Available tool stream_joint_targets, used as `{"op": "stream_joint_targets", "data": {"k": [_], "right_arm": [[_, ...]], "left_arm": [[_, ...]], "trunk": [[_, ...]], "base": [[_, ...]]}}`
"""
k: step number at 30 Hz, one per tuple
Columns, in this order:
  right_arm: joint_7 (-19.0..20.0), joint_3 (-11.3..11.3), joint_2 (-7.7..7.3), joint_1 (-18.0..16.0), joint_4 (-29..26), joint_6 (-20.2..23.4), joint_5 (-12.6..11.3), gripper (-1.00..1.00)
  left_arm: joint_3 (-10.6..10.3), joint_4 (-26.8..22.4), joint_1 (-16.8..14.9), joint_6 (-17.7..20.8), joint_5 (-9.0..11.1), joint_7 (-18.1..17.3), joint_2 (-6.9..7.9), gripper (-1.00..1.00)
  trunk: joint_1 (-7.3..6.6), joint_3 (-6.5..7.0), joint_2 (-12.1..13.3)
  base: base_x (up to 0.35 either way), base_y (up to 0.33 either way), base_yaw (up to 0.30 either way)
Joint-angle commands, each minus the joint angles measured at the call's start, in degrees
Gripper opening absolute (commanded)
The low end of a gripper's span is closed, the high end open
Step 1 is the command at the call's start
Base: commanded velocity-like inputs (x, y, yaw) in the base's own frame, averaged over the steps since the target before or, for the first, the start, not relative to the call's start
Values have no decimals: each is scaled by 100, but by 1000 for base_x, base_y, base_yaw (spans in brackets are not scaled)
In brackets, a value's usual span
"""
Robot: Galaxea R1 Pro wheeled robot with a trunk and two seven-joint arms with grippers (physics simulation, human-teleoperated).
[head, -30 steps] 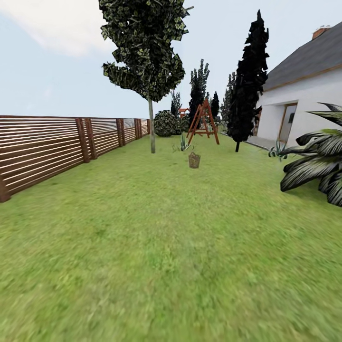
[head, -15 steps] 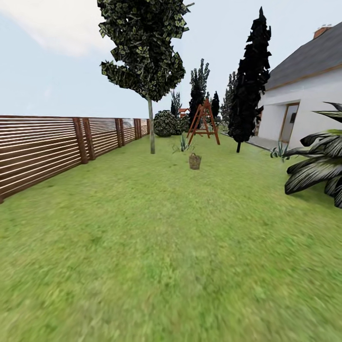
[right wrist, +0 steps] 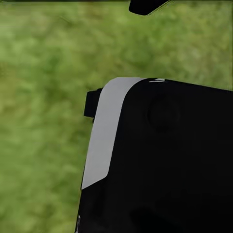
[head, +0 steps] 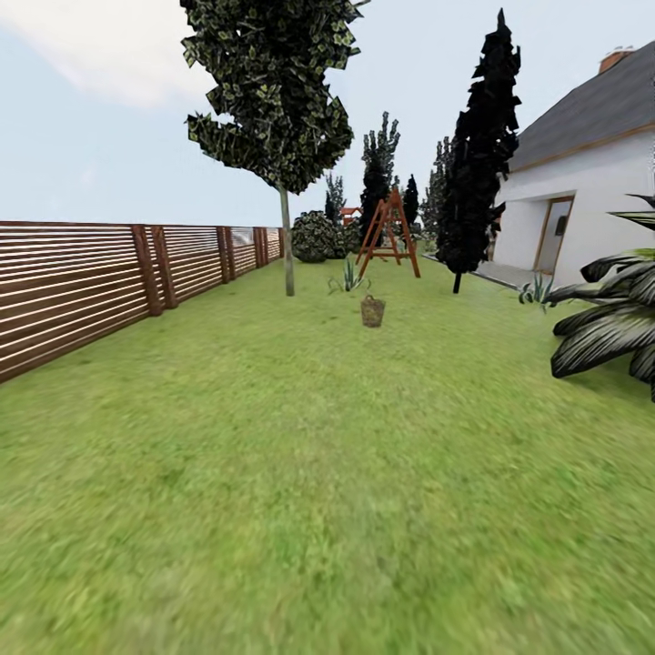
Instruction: Take the three Easter eggs out of the wicker basket on the lawn in the garden, then place them on the lawn next to a single tree (choose any tree) so that all three eggs are next to the same tree and none are left in the basket.
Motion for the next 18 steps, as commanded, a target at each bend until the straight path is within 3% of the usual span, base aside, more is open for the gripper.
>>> {"op": "stream_joint_targets", "data": {"k": [1,9,18], "right_arm": [[0,18,0,-5,8,-15,42,100],[-2,29,3,-6,2,-15,42,100],[-5,34,3,-5,2,-15,42,100]], "left_arm": [[-4,-27,8,49,61,-14,2,100],[-4,-27,7,45,62,-16,2,100],[-4,-27,8,44,62,-14,2,100]], "trunk": [[4,-5,-2],[4,-19,-2],[4,-23,-2]], "base": [[341,0,-43],[341,0,-175],[341,0,-31]]}}
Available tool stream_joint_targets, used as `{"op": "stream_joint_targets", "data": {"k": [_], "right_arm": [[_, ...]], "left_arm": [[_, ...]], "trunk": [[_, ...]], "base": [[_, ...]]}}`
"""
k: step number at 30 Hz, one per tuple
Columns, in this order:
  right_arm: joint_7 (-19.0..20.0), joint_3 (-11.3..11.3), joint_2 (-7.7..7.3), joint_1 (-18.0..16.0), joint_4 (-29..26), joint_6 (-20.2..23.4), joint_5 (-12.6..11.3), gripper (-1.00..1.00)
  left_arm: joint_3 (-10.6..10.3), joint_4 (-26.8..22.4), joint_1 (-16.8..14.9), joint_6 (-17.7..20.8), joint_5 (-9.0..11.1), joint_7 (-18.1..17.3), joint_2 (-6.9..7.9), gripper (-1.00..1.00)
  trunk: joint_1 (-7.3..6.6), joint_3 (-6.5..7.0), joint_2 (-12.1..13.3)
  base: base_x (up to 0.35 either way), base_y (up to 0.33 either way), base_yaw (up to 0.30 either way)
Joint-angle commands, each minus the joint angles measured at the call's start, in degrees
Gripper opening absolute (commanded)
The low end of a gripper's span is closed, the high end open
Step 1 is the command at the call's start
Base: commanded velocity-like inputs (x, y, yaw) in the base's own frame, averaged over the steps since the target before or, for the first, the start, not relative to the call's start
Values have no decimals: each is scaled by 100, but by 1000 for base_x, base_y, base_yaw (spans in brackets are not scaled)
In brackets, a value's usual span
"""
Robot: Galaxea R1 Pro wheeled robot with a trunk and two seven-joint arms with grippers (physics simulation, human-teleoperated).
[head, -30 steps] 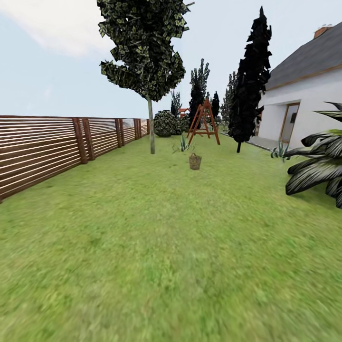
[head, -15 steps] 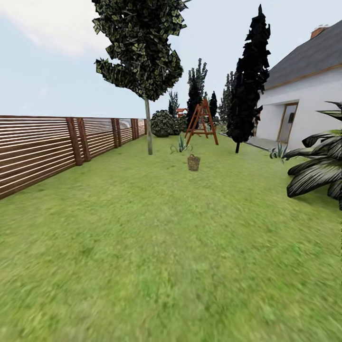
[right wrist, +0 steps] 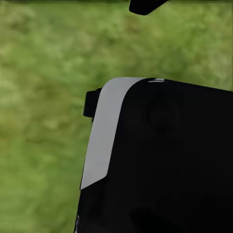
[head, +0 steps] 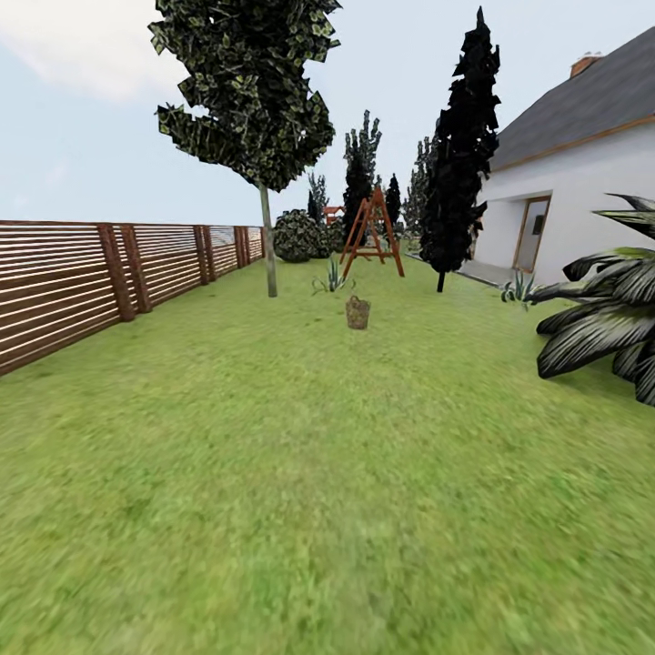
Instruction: Take the three Easter eggs out of the wicker basket on the lawn in the garden, then place them on the lawn next to a single tree (choose any tree) so that all three eggs are next to the same tree and none are left in the basket.
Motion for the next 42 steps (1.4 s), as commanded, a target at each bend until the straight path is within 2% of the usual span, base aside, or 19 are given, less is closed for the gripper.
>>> {"op": "stream_joint_targets", "data": {"k": [1,42], "right_arm": [[0,20,0,-4,7,-14,41,100],[0,13,0,-4,8,-14,41,100]], "left_arm": [[-4,-27,7,49,59,-14,2,100],[-4,-27,5,48,59,-14,10,100]], "trunk": [[4,-5,-2],[4,-5,-2]], "base": [[341,0,-2],[341,0,0]]}}
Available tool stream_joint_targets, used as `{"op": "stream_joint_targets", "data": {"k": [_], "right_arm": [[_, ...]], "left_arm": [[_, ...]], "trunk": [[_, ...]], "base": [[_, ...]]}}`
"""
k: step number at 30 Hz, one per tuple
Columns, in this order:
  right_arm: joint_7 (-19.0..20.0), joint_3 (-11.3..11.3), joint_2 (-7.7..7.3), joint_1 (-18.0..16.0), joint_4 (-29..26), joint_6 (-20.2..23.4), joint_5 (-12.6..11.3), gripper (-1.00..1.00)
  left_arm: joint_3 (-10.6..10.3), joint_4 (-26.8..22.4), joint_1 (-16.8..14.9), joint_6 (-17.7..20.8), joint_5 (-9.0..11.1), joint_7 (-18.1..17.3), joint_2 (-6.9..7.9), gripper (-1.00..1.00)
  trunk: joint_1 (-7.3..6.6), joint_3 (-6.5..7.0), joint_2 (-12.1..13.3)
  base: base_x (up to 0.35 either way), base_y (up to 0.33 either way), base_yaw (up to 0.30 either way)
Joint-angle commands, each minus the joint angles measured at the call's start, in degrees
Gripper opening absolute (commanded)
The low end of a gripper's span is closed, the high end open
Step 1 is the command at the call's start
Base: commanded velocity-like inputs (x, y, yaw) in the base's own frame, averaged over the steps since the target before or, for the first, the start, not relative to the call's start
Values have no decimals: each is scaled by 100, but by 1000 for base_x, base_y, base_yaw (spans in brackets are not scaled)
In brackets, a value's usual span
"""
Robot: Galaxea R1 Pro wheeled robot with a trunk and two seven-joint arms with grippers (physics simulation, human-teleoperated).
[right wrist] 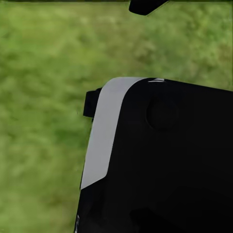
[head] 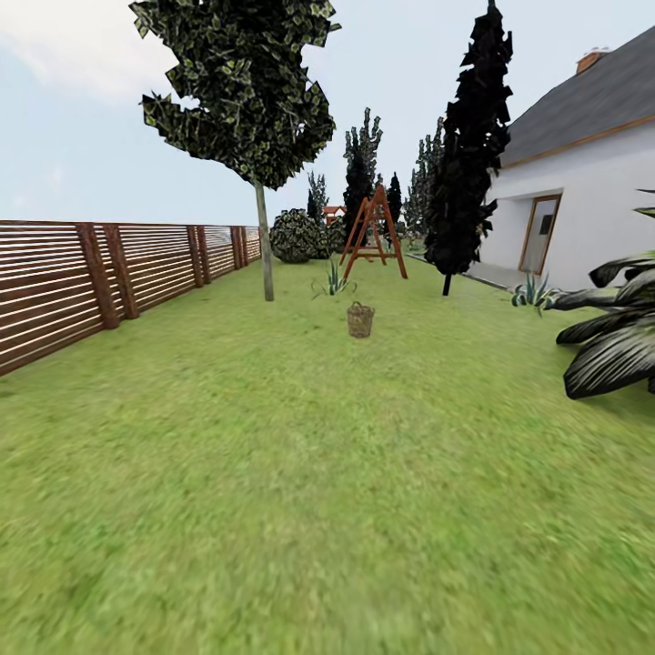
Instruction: Take the three Easter eggs out of the wicker basket on the lawn in the garden, then place them on the lawn next to a single tree (choose any tree) so that all three eggs are next to the same tree and none are left in the basket.
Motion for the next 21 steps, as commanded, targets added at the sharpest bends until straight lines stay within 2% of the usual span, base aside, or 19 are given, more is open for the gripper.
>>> {"op": "stream_joint_targets", "data": {"k": [1,21], "right_arm": [[2,21,0,-5,5,-15,41,100],[0,34,-1,-4,5,-8,50,100]], "left_arm": [[-4,-27,8,49,59,-14,2,100],[-4,-27,10,49,59,-14,-4,100]], "trunk": [[4,-5,-2],[4,-5,-2]], "base": [[341,0,0],[341,0,0]]}}
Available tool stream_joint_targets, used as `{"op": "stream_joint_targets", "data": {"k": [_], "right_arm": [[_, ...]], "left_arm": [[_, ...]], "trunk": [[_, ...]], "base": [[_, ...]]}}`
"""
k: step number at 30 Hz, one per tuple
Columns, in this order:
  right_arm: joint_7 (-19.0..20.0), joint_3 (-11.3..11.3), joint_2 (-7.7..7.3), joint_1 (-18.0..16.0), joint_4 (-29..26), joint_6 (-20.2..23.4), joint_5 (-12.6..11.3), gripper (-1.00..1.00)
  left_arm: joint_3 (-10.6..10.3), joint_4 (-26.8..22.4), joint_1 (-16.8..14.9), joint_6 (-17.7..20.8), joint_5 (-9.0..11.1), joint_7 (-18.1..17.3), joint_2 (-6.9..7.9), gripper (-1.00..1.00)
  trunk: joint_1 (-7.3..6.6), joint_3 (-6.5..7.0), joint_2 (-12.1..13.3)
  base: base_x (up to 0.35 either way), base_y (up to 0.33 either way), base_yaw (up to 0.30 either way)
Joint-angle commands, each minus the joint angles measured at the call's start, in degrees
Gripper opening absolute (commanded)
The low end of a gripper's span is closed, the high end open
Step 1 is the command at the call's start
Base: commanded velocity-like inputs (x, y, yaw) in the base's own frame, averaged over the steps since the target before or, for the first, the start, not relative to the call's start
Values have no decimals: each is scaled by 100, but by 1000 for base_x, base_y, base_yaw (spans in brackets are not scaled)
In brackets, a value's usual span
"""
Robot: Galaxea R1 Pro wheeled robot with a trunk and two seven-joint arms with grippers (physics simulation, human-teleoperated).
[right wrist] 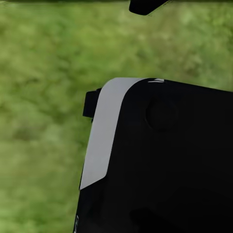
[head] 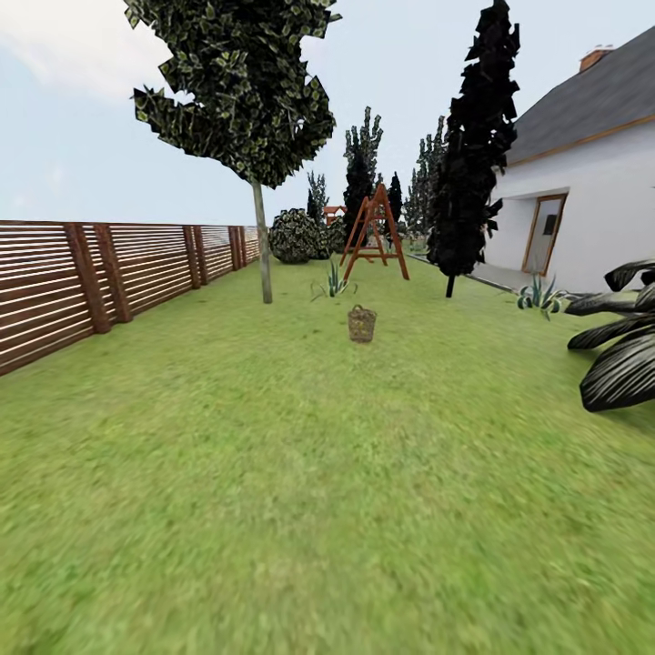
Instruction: Take the three Easter eggs out of the wicker basket on the lawn in the garden, then place them on the lawn next to a single tree (choose any tree) so that all three eggs are next to the same tree and none are left in the basket.
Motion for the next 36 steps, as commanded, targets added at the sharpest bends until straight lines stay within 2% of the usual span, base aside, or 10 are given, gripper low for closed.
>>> {"op": "stream_joint_targets", "data": {"k": [1,8,12,15,17,20,23,26,32,36], "right_arm": [[0,20,0,-5,5,-14,39,100],[-10,-40,0,-7,12,10,-42,100],[-58,-183,-34,-7,6,0,-300,100],[-124,-216,-245,-9,-489,113,-355,100],[-133,-225,-415,-12,-1366,761,-407,100],[3,-239,-625,-24,-3269,3109,-499,100],[238,-242,-690,-29,-5088,4882,-597,100],[224,-221,-651,-92,-6489,5735,-494,100],[-279,-216,-549,-1044,-4984,5767,-213,100],[-327,-177,-505,-1179,-4872,5764,-191,100]], "left_arm": [[-4,-27,7,49,60,-14,1,100],[3,-31,5,67,127,-254,16,100],[5,-176,4,145,584,-540,25,100],[46,-1155,0,974,837,-568,159,100],[186,-2080,-1,2011,988,-568,346,100],[767,-3606,-6,3622,1196,-568,552,100],[1357,-4799,-20,4675,1278,-568,611,100],[1564,-5519,-107,5049,1290,-572,631,100],[1581,-5725,-157,5136,1208,-577,654,100],[1563,-5715,-159,5145,1193,-577,639,100]], "trunk": [[4,-5,-2],[4,-5,-2],[4,-5,-2],[4,-5,-2],[4,-5,-2],[4,-5,-2],[4,-5,-2],[4,-5,-2],[4,-5,-2],[4,-5,-2]], "base": [[341,0,0],[341,0,0],[341,0,0],[341,0,0],[341,0,0],[341,0,0],[341,0,0],[341,0,0],[341,0,0],[341,0,0]]}}
